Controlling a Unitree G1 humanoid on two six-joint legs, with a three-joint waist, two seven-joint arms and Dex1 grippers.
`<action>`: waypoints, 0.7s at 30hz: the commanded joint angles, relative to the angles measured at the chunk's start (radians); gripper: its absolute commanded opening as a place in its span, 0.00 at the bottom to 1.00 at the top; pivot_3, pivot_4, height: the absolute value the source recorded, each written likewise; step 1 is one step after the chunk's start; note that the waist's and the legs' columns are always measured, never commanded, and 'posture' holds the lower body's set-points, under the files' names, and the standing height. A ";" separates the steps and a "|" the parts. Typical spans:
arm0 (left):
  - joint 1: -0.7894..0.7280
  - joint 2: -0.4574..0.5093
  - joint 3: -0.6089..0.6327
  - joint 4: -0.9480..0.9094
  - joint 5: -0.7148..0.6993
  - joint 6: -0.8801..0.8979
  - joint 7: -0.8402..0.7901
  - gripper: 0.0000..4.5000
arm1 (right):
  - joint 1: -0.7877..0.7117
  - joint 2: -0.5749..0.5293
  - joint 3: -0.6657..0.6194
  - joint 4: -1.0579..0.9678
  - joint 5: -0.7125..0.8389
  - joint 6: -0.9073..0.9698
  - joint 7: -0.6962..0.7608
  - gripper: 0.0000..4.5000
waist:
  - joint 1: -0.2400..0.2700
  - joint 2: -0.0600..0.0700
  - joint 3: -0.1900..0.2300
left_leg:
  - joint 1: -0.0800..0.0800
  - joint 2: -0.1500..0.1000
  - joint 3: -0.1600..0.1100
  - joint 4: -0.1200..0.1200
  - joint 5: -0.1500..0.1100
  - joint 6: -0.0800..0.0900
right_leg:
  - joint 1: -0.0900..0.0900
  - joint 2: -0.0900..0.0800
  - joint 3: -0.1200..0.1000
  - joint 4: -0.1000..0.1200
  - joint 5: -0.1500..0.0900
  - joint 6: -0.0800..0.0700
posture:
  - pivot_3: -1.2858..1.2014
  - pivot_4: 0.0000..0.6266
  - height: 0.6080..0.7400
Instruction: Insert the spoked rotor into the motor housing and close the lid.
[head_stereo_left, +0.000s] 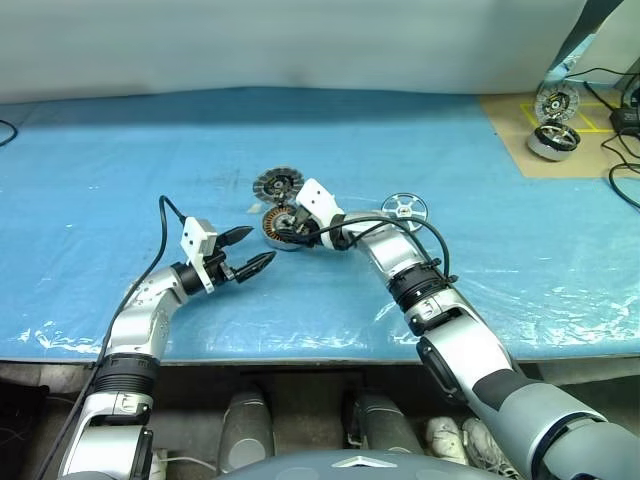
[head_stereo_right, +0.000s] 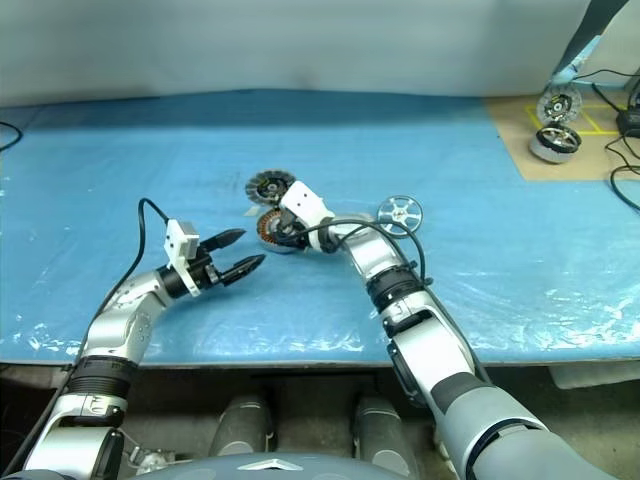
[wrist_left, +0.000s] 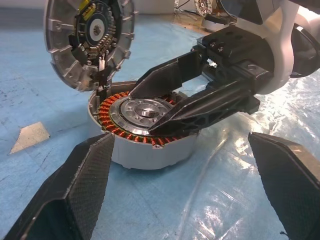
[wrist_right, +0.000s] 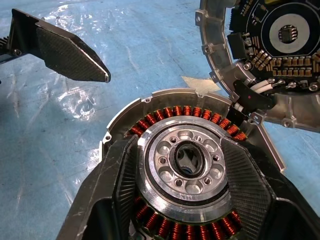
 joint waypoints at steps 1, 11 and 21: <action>0.000 0.003 0.010 -0.036 -0.015 0.005 0.000 1.00 | 0.015 0.002 -0.041 -0.091 0.061 0.035 0.037 0.57 | 0.001 0.000 0.000 | 0.000 0.000 0.000 0.000 0.000 0.000 | 0.000 0.000 0.000 0.000 0.000 0.000 | 0.52 0.24 1.00; -0.007 0.004 0.013 -0.034 -0.016 0.010 -0.005 1.00 | 0.009 0.021 -0.093 -0.155 0.123 0.054 0.031 0.20 | 0.000 0.000 0.000 | -0.001 0.000 0.000 0.000 0.000 0.000 | -0.001 0.000 0.000 0.000 0.001 0.001 | 0.52 0.24 1.00; -0.019 0.007 0.017 -0.044 -0.024 0.026 -0.005 1.00 | 0.010 0.044 -0.040 -0.072 0.046 0.021 -0.050 0.00 | 0.000 0.000 0.000 | -0.001 0.000 0.000 -0.001 0.000 0.000 | -0.002 0.000 0.000 0.000 0.001 0.001 | 0.52 0.24 1.00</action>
